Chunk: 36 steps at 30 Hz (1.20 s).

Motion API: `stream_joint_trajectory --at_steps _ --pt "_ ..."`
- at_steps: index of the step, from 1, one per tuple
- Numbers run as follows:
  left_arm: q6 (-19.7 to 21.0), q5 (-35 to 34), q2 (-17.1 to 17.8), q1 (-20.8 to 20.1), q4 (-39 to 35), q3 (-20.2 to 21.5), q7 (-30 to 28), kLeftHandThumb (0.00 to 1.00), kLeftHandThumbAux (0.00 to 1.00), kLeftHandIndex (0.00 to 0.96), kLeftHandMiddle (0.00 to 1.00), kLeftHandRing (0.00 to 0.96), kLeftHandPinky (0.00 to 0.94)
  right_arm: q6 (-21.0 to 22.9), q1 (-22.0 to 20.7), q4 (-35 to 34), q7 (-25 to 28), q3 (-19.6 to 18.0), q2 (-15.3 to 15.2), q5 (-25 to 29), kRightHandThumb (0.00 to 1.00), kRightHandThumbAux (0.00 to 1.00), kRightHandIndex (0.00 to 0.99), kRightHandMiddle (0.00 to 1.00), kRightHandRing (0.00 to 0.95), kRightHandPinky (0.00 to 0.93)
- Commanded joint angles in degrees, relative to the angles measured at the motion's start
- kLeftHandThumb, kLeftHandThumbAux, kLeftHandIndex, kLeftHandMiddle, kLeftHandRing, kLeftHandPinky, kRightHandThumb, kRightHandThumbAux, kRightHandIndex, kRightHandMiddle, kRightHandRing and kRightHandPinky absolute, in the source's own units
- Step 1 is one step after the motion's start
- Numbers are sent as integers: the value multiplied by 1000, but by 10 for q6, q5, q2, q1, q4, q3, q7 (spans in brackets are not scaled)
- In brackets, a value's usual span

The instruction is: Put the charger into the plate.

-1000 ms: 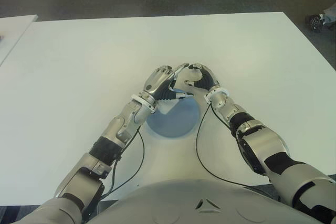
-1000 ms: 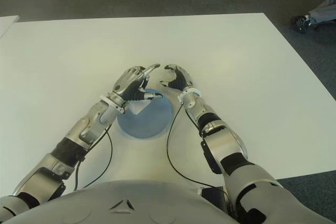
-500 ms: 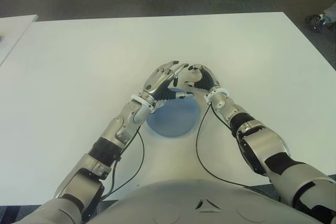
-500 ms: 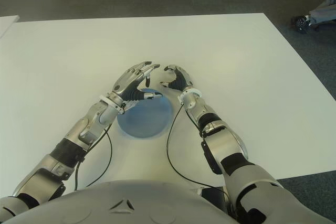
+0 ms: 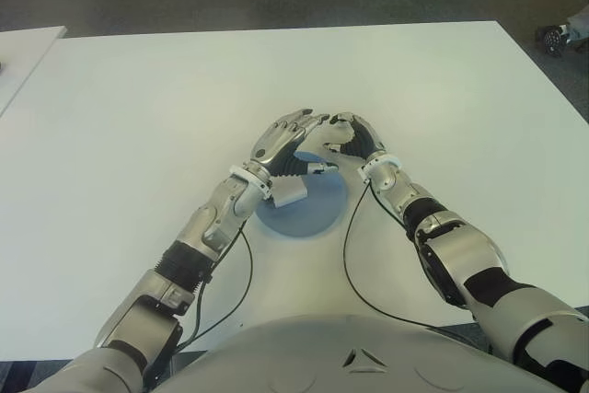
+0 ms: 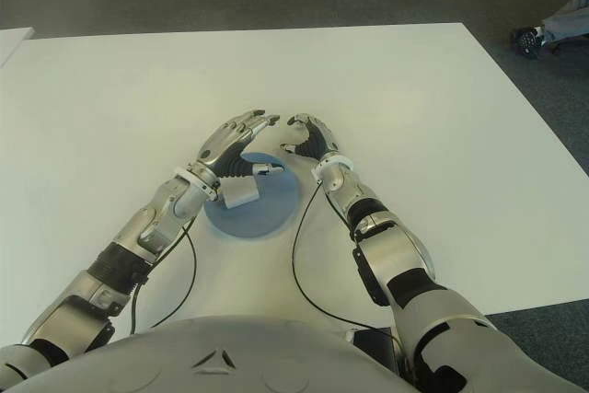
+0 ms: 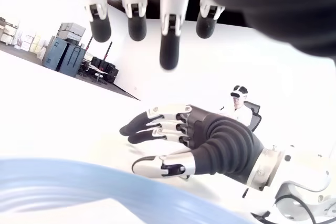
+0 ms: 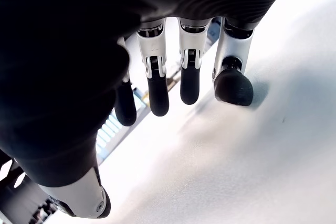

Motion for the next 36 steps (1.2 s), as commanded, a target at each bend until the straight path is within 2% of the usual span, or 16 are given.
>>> stream_joint_trajectory --at_steps 1,22,29,33,34,36 --pt "7 5 7 3 4 1 -13 188 227 0 0 0 0 33 69 47 35 12 13 -14 65 822 311 256 178 22" --pt "8 5 12 -3 11 2 -16 176 258 0 0 0 0 25 69 47 35 6 16 -13 94 832 312 290 238 146" --pt "1 -7 10 -4 15 14 -3 177 273 13 0 0 0 34 68 49 37 9 16 -16 72 817 293 277 234 138" --pt "-36 -44 23 -31 65 53 21 175 299 18 0 0 12 41 65 49 38 13 15 -20 61 805 287 268 226 117" --pt "-46 -53 23 -37 78 61 29 182 313 24 8 12 59 41 64 49 38 13 15 -20 59 799 287 268 226 119" --pt "-83 -96 21 -53 118 87 36 192 335 31 21 29 91 40 64 49 38 14 14 -20 60 794 288 266 222 106"
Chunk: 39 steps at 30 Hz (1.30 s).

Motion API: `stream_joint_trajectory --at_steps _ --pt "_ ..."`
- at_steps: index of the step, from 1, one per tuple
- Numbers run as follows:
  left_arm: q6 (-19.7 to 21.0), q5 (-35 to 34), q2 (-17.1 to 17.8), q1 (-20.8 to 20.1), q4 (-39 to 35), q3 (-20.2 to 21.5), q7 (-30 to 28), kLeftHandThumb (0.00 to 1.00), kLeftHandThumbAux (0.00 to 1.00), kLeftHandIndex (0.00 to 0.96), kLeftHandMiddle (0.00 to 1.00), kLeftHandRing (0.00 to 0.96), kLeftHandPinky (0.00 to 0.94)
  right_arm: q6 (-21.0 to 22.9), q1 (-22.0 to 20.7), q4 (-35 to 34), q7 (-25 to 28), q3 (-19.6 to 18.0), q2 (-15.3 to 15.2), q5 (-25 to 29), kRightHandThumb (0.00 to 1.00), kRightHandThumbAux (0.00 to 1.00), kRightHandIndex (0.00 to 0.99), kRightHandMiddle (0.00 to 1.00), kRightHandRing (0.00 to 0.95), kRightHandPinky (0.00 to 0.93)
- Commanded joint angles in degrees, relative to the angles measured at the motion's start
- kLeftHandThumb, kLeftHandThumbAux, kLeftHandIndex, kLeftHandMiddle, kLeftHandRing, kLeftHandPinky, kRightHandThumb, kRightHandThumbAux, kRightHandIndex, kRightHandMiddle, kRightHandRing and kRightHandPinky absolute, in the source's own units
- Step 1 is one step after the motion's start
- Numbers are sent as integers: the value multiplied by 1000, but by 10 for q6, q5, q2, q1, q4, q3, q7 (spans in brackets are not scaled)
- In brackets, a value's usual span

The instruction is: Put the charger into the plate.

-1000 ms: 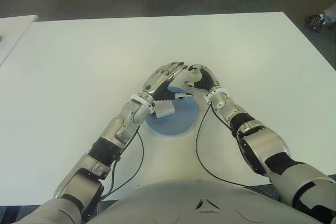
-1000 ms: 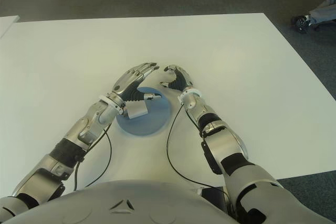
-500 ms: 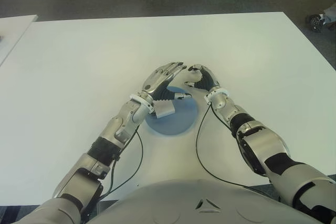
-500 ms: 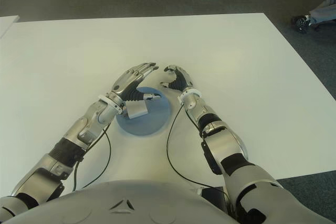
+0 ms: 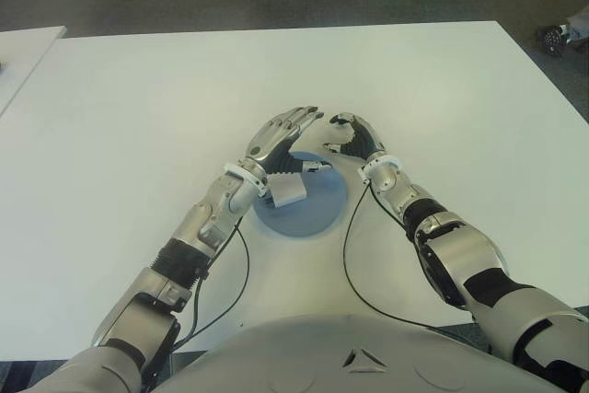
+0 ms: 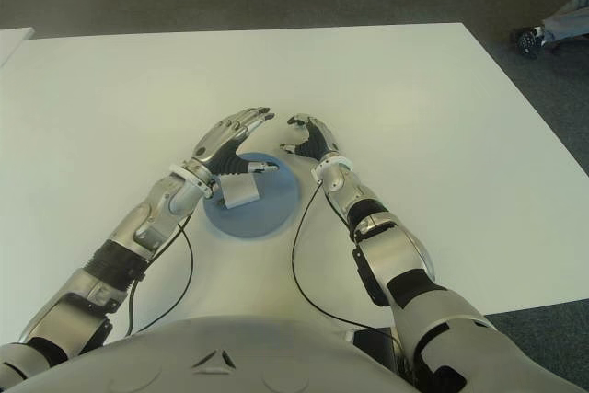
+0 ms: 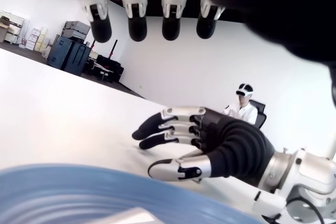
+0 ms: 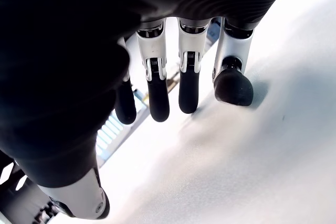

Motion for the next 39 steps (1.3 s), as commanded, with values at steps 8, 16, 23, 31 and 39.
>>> stream_joint_trajectory --at_steps 8,16,23,31,39 --pt "-152 -310 -24 -117 253 165 -84 213 397 52 65 68 114 50 62 47 34 16 13 -18 83 798 299 257 211 98" --pt "-183 -437 -45 -176 395 255 -165 182 494 27 51 53 83 53 64 47 38 9 13 -11 102 810 290 251 222 138" --pt "-185 -513 -58 -197 495 321 -262 122 529 2 8 8 12 52 66 47 35 9 9 -12 158 825 325 230 187 66" --pt "-161 -542 -68 -205 524 351 -329 81 464 0 0 0 0 47 68 46 44 -3 4 -2 270 822 351 225 167 52" --pt "-128 -548 -77 -212 561 373 -341 72 448 0 0 0 0 45 71 48 62 -35 4 26 248 774 257 261 248 223"
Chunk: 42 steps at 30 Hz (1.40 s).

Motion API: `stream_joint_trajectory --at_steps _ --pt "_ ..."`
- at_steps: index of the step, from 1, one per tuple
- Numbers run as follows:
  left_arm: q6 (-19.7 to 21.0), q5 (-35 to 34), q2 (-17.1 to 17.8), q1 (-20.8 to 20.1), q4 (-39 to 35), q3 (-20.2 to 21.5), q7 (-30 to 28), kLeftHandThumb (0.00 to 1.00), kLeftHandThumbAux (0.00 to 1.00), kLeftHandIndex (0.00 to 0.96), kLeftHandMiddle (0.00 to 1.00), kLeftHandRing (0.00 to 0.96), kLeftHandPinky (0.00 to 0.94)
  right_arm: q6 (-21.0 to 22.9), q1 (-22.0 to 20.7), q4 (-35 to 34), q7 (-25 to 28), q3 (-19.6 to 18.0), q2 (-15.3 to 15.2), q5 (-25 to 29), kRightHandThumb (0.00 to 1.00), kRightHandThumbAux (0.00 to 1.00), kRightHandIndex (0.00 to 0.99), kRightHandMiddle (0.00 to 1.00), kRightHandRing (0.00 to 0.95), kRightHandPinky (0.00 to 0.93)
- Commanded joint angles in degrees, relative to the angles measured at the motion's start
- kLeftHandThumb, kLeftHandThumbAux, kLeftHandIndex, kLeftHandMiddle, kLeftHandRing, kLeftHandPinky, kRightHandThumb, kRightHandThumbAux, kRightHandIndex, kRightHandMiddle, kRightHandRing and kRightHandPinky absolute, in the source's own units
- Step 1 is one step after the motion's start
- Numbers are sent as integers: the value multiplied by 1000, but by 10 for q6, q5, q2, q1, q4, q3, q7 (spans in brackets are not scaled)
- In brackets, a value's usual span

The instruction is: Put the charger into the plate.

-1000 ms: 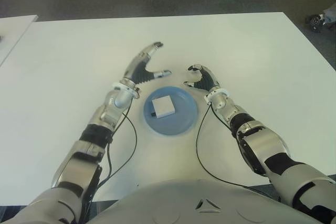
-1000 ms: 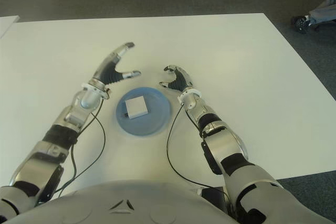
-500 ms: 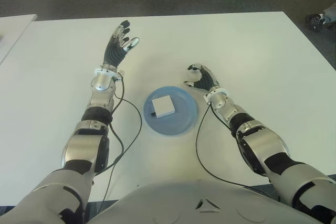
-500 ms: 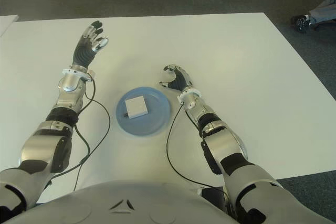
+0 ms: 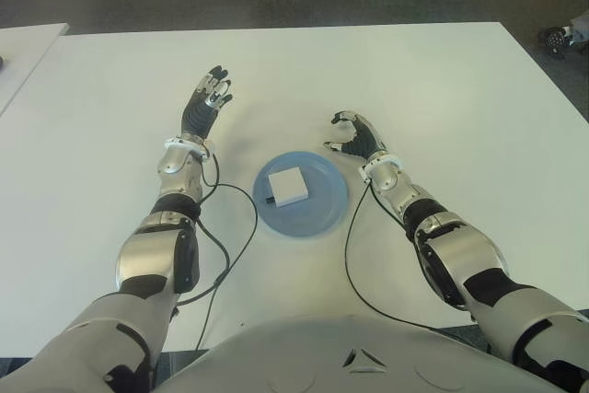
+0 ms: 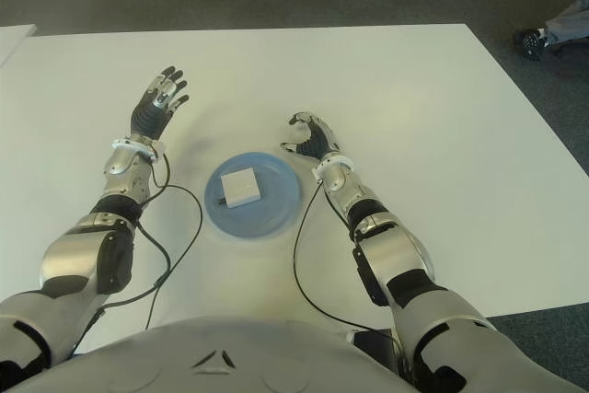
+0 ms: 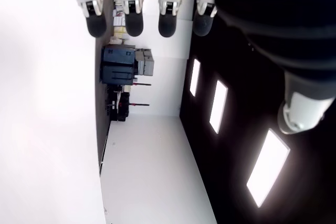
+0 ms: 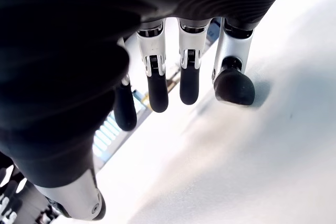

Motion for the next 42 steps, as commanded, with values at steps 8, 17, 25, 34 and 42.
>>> stream_joint_trajectory --at_steps 8,17,25,34,42 --pt "30 24 -14 -5 57 2 20 66 457 0 0 0 0 43 74 46 73 -63 12 60 298 743 166 286 300 288" --pt "35 64 -16 3 62 -18 44 71 451 0 0 0 0 36 74 38 94 -123 15 114 262 753 84 248 267 243" --pt "22 98 -22 25 62 -40 54 72 462 0 0 0 0 13 82 27 109 -179 19 169 181 738 45 188 208 220" --pt "-28 138 -31 61 40 -74 87 28 488 0 0 0 0 0 90 23 134 -228 17 208 179 692 28 109 127 150" --pt "-55 164 -41 96 28 -96 136 8 495 0 0 0 0 -11 101 16 141 -261 17 231 178 694 4 36 48 72"
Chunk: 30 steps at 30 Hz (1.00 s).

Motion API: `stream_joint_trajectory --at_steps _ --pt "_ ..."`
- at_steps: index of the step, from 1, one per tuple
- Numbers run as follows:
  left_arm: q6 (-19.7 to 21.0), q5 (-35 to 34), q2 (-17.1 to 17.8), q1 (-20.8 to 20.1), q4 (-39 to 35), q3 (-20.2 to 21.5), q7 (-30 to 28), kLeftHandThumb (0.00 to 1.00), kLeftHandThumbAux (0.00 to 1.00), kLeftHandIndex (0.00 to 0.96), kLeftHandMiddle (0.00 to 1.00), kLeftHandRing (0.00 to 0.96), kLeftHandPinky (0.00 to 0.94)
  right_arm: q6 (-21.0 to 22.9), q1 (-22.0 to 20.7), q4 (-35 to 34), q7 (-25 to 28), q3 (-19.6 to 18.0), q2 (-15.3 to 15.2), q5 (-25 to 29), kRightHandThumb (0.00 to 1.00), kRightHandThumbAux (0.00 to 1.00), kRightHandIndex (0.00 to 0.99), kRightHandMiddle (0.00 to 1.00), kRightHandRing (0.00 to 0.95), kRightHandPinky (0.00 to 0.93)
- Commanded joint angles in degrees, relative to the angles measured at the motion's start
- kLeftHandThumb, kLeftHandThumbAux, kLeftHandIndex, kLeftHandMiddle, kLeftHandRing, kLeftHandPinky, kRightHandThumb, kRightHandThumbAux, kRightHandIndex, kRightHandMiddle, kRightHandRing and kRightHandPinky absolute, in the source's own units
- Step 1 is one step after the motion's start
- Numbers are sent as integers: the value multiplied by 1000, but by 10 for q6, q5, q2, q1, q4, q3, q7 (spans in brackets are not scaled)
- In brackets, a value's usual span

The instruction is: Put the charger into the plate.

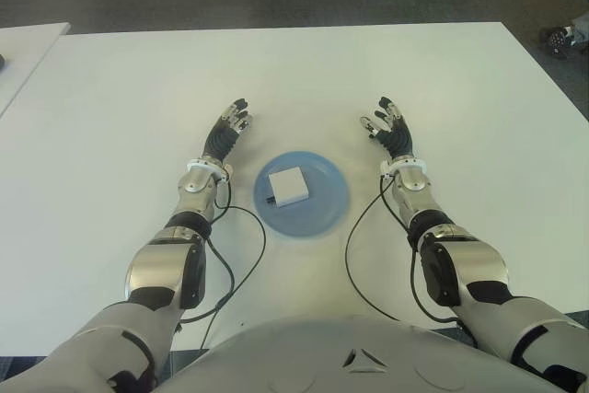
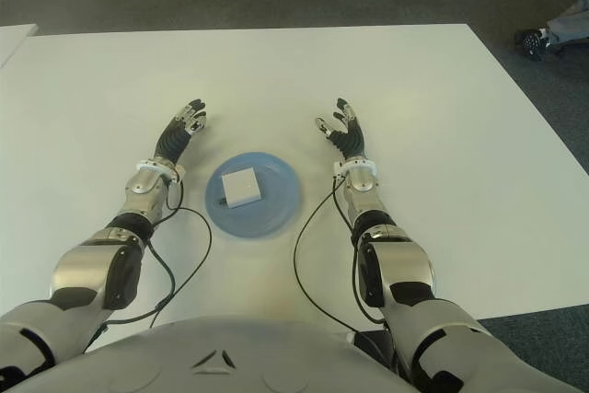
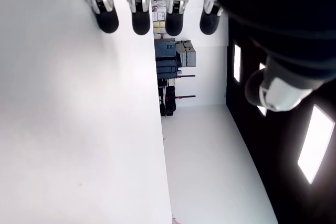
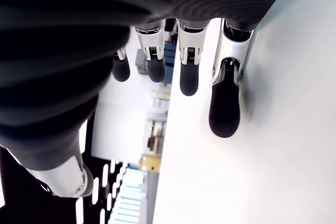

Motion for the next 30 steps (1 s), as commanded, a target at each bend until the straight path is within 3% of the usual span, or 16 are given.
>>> stream_joint_trajectory --at_steps 1,6,17,30 --pt "-1 27 -15 46 0 -21 32 9 491 0 0 0 0 34 59 29 1 -22 6 20 179 700 2 27 39 63" --pt "-20 52 -18 77 -8 -37 87 28 479 0 0 0 0 27 68 25 -1 -34 5 26 182 712 0 6 17 45" --pt "-80 89 -23 89 -11 -59 174 98 456 0 0 0 0 29 81 18 16 -41 -2 27 159 740 0 3 11 43" --pt "-144 81 -49 99 12 -45 251 109 437 0 0 0 0 15 97 9 40 -23 -12 12 128 731 0 25 27 58"
